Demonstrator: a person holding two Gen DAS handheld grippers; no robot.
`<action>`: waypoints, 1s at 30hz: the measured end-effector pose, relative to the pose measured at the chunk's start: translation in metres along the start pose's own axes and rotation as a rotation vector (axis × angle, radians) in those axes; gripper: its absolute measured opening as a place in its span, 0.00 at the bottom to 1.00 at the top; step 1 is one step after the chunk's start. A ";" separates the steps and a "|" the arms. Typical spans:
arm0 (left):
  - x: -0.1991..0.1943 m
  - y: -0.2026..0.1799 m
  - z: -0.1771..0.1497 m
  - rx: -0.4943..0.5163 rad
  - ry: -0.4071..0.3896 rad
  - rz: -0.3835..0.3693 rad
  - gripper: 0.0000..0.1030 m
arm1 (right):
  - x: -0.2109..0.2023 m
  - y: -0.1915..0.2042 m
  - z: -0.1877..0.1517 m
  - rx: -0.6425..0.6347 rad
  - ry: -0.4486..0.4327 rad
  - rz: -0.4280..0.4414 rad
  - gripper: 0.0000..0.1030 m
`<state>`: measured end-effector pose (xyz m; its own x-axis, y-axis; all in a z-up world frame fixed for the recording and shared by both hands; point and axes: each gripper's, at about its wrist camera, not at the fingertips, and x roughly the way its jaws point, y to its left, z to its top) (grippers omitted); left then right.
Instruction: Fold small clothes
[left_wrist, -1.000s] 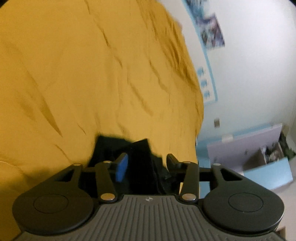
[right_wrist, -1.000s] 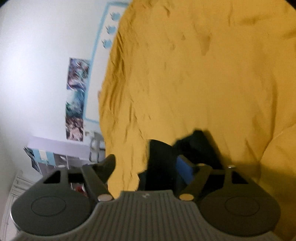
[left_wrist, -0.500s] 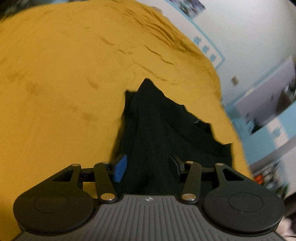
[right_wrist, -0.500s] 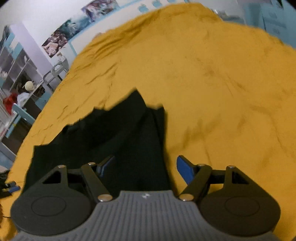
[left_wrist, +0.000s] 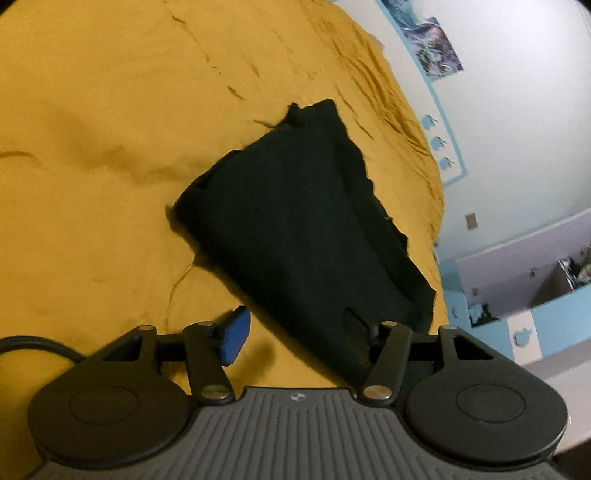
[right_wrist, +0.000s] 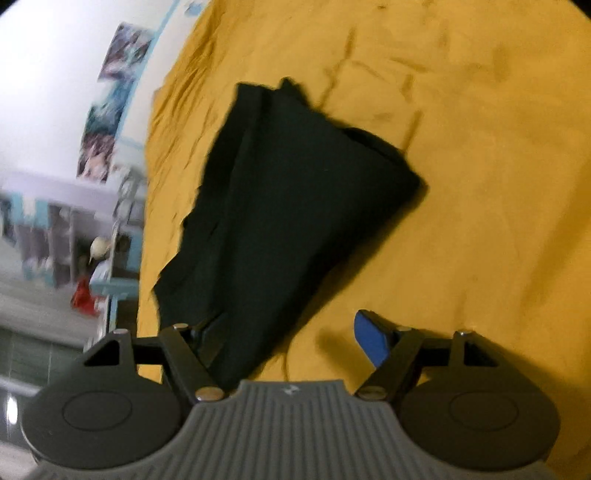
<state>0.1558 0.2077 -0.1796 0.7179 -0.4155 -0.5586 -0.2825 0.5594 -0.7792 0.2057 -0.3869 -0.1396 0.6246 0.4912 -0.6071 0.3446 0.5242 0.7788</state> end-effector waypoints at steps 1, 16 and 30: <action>0.002 0.001 -0.003 -0.012 -0.009 0.005 0.67 | 0.004 0.000 0.001 0.020 -0.034 0.010 0.69; 0.049 0.014 0.018 -0.281 -0.106 -0.043 0.04 | 0.053 0.010 0.030 0.113 -0.132 -0.005 0.10; -0.045 -0.043 -0.028 -0.134 -0.114 -0.160 0.04 | -0.077 0.044 0.020 -0.005 -0.100 0.033 0.07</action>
<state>0.1178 0.1820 -0.1293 0.8254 -0.4035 -0.3948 -0.2356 0.3893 -0.8905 0.1867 -0.4155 -0.0553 0.7028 0.4364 -0.5619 0.3195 0.5121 0.7973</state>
